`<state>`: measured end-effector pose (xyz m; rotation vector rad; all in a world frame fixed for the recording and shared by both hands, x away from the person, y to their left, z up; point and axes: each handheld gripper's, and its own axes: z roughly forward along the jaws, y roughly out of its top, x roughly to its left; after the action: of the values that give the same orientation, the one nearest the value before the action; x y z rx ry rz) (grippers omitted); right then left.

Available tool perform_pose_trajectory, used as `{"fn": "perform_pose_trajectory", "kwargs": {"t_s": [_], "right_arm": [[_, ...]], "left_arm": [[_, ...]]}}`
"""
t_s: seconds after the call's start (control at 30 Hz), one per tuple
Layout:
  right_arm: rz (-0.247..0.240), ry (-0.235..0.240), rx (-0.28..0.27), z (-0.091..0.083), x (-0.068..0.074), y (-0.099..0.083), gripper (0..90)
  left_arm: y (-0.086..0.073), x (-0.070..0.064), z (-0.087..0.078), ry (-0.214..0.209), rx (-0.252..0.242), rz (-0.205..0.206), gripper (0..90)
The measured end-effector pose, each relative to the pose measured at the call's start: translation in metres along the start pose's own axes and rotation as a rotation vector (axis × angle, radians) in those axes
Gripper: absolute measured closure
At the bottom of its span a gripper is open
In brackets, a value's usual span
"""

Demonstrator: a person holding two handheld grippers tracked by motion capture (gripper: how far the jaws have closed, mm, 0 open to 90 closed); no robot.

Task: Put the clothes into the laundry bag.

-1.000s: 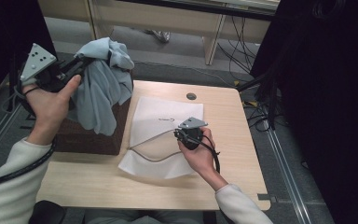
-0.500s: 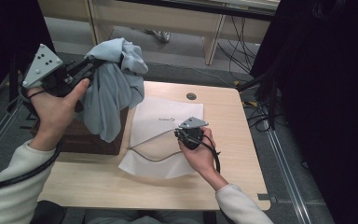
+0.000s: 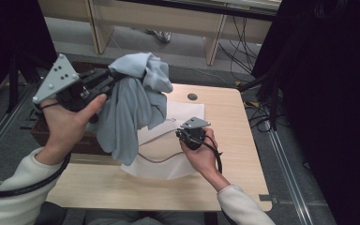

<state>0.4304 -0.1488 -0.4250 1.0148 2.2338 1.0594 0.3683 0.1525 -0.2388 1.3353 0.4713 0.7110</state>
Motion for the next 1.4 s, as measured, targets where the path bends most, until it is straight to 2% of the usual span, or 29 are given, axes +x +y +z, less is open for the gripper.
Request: {"fn": "perform_pose_trajectory", "kwargs": {"t_s": [0.03,0.1,0.23,0.27,0.3,0.33,0.37,0.47,0.5,0.53,0.6,0.7,0.73,0.77,0.8,0.83,0.9,0.97,1.0,1.13,1.17,1.2,1.23,1.4], "right_arm": [[-0.001,0.001,0.000,0.000,-0.001,0.000,87.4],[-0.018,-0.003,-0.013,0.000,-0.002,0.000,87.4],[-0.014,0.002,-0.009,0.000,-0.002,0.000,87.4],[-0.039,0.002,-0.011,0.000,-0.004,0.000,87.4],[-0.023,0.011,0.003,-0.001,-0.003,0.000,87.4],[-0.023,0.011,0.003,-0.001,-0.003,0.000,87.4],[-0.016,0.015,0.010,-0.001,-0.002,0.000,87.4],[-0.024,0.024,0.020,-0.001,-0.002,0.000,87.5],[-0.036,0.016,0.001,0.001,-0.003,0.000,87.5],[-0.022,0.014,-0.003,0.001,-0.001,0.000,87.5],[-0.038,0.015,-0.004,0.002,-0.002,-0.001,87.5],[-0.037,0.020,0.007,0.001,-0.005,-0.001,87.5],[-0.032,0.012,-0.010,0.002,-0.005,-0.001,87.6],[-0.032,0.012,-0.010,0.002,-0.005,-0.001,87.6],[-0.027,0.014,-0.006,0.001,-0.005,-0.001,87.6],[-0.027,0.014,-0.006,0.001,-0.005,-0.001,87.6],[-0.036,0.030,0.008,0.000,-0.003,-0.001,87.6],[-0.041,0.020,-0.009,0.001,-0.001,-0.001,87.7],[-0.037,0.026,0.000,0.001,-0.001,0.000,87.7],[-0.039,0.027,-0.004,0.001,-0.001,-0.001,87.7],[-0.039,0.027,-0.004,0.001,-0.001,-0.001,87.7],[-0.042,0.034,0.008,0.000,-0.001,-0.001,87.7],[-0.039,0.031,-0.005,0.001,-0.001,-0.001,87.8],[-0.042,0.040,0.007,-0.001,0.000,0.000,87.8]], "left_arm": [[-0.008,-0.007,0.001,-0.033,0.016,-0.002,84.7],[-0.020,-0.015,0.000,-0.055,0.056,-0.009,84.8],[-0.046,-0.028,0.000,-0.102,0.139,-0.027,84.7],[-0.055,-0.031,0.001,-0.117,0.161,-0.029,84.7],[-0.055,-0.031,0.001,-0.117,0.161,-0.029,84.7],[-0.063,-0.034,0.003,-0.133,0.182,-0.028,84.7],[-0.081,-0.039,0.005,-0.157,0.232,-0.045,84.8],[-0.105,-0.048,0.011,-0.183,0.293,-0.066,84.7],[-0.111,-0.050,0.012,-0.191,0.316,-0.061,84.7],[-0.117,-0.053,0.014,-0.196,0.339,-0.052,84.7],[-0.125,-0.056,0.017,-0.201,0.364,-0.035,84.7],[-0.132,-0.059,0.019,-0.209,0.387,-0.038,84.7],[-0.137,-0.061,0.020,-0.220,0.411,-0.036,84.7],[-0.137,-0.061,0.020,-0.220,0.411,-0.036,84.7],[-0.143,-0.065,0.021,-0.234,0.437,-0.033,84.7],[-0.143,-0.065,0.021,-0.234,0.437,-0.033,84.7],[-0.152,-0.072,0.024,-0.255,0.471,-0.023,84.6],[-0.159,-0.074,0.028,-0.260,0.496,-0.021,84.6],[-0.159,-0.074,0.028,-0.260,0.496,-0.021,84.6],[-0.172,-0.079,0.037,-0.272,0.552,-0.016,84.6],[-0.172,-0.079,0.037,-0.272,0.552,-0.016,84.6],[-0.175,-0.080,0.039,-0.274,0.568,-0.017,84.6],[-0.179,-0.082,0.041,-0.275,0.577,-0.019,84.6],[-0.192,-0.090,0.050,-0.291,0.631,0.005,84.5]]}}
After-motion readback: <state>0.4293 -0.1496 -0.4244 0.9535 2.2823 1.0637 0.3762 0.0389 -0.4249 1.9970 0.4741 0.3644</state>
